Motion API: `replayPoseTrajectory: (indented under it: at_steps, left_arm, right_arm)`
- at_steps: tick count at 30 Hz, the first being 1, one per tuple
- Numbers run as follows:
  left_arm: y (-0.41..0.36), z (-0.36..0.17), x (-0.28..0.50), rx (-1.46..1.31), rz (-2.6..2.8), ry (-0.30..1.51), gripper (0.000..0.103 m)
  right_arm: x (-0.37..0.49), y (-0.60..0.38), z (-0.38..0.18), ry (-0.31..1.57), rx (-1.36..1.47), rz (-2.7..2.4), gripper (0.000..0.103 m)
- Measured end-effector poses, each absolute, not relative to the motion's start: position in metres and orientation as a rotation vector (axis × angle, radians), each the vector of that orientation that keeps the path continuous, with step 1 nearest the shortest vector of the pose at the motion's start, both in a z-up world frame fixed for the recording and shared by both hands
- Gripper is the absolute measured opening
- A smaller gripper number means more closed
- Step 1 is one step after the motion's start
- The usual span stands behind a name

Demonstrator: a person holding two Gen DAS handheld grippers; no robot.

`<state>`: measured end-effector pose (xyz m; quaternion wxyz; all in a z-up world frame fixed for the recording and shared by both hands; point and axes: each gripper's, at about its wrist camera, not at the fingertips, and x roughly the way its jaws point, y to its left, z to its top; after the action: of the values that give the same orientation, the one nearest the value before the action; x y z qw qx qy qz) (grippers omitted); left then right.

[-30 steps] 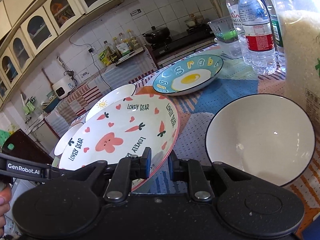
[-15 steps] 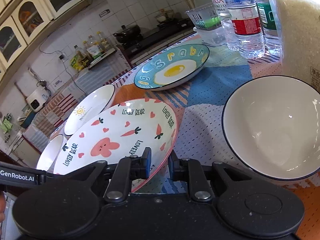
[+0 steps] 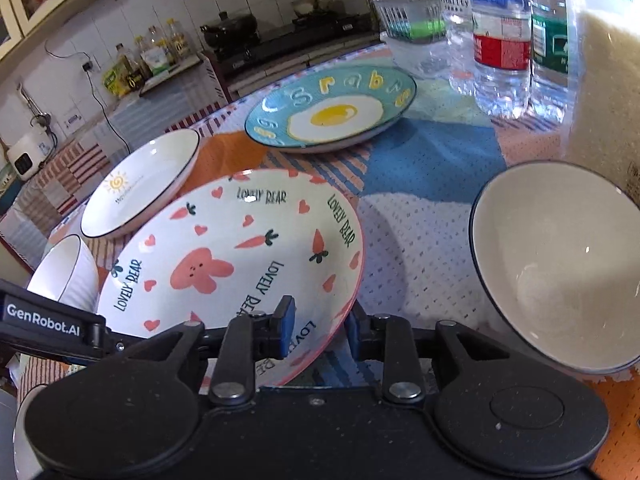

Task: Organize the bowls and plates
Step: 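Lower the bunny plate onto the cloth and open both grippers, then close the left gripper on the white bowl rim while the right gripper grips it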

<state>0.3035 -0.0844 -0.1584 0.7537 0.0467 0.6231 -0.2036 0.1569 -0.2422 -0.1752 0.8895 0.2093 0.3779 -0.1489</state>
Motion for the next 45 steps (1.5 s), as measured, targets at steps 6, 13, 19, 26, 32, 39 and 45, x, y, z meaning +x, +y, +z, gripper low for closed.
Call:
replayPoseTrajectory:
  at_steps: [6, 13, 19, 26, 32, 39, 45]
  left_arm:
    - [-0.07, -0.123, 0.285, 0.109, -0.455, 1.248, 0.05]
    - [-0.044, -0.077, 0.254, 0.137, -0.476, 1.178, 0.056]
    - [-0.016, -0.05, 0.228, 0.152, -0.47, 1.129, 0.062]
    - [0.023, -0.04, 0.208, 0.154, -0.457, 1.106, 0.065]
    - [0.058, -0.053, 0.2, 0.132, -0.43, 1.118, 0.066]
    - [0.081, -0.085, 0.199, 0.096, -0.418, 1.162, 0.067]
    - [0.087, -0.114, 0.202, 0.076, -0.419, 1.185, 0.068]
  right_arm:
    - [0.136, -0.247, -0.158, 0.79, 0.463, -0.287, 0.054]
    - [0.105, -0.244, -0.114, 0.759, 0.449, -0.204, 0.064]
    - [0.082, -0.228, -0.083, 0.741, 0.389, -0.108, 0.068]
    - [0.06, -0.196, -0.063, 0.662, 0.281, 0.008, 0.074]
    - [0.053, -0.168, -0.069, 0.626, 0.236, 0.067, 0.074]
    - [0.056, -0.141, -0.087, 0.635, 0.233, 0.125, 0.074]
    - [0.067, -0.122, -0.114, 0.704, 0.204, 0.147, 0.074]
